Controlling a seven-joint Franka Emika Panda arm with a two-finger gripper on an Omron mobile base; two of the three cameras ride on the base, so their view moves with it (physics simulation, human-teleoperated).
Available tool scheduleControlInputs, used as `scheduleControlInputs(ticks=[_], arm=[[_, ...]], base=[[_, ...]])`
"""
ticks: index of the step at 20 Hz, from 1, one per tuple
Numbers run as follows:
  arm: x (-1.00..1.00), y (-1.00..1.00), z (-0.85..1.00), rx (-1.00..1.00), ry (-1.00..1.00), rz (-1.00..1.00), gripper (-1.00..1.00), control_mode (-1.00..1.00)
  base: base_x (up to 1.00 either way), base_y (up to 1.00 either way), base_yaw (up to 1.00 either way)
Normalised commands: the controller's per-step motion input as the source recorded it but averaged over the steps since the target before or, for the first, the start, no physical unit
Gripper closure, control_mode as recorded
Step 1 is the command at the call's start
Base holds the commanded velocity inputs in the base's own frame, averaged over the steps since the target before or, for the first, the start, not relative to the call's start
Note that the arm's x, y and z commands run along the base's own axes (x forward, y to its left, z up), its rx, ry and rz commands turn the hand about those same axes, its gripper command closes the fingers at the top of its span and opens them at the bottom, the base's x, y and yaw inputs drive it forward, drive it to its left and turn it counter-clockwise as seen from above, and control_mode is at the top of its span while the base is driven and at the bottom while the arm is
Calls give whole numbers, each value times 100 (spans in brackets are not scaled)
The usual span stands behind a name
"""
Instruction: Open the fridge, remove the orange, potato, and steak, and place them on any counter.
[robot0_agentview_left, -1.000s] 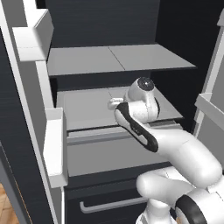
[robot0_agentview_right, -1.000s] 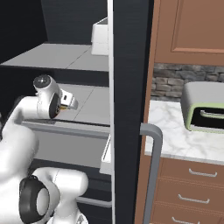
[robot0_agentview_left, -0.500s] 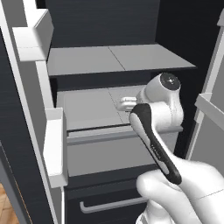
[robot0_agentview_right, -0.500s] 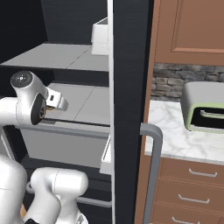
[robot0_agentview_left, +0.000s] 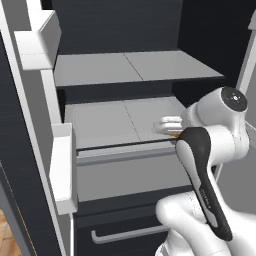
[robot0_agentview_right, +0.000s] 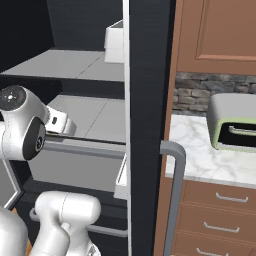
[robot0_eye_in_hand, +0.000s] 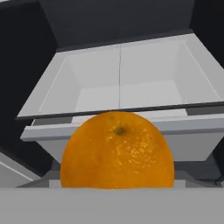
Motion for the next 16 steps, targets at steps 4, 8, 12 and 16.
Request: scheduleControlInputs(ticks=[4, 8, 12, 16], arm=[[-14, -4, 26, 0, 0, 2, 100, -100], [-19, -4, 46, 0, 0, 2, 100, -100], [-13, 0, 14, 0, 1, 2, 100, 100], [0, 0, 0, 0, 0, 0, 100, 100]], base=[[0, 0, 0], [0, 0, 0], [0, 0, 1], [-16, 1, 4]])
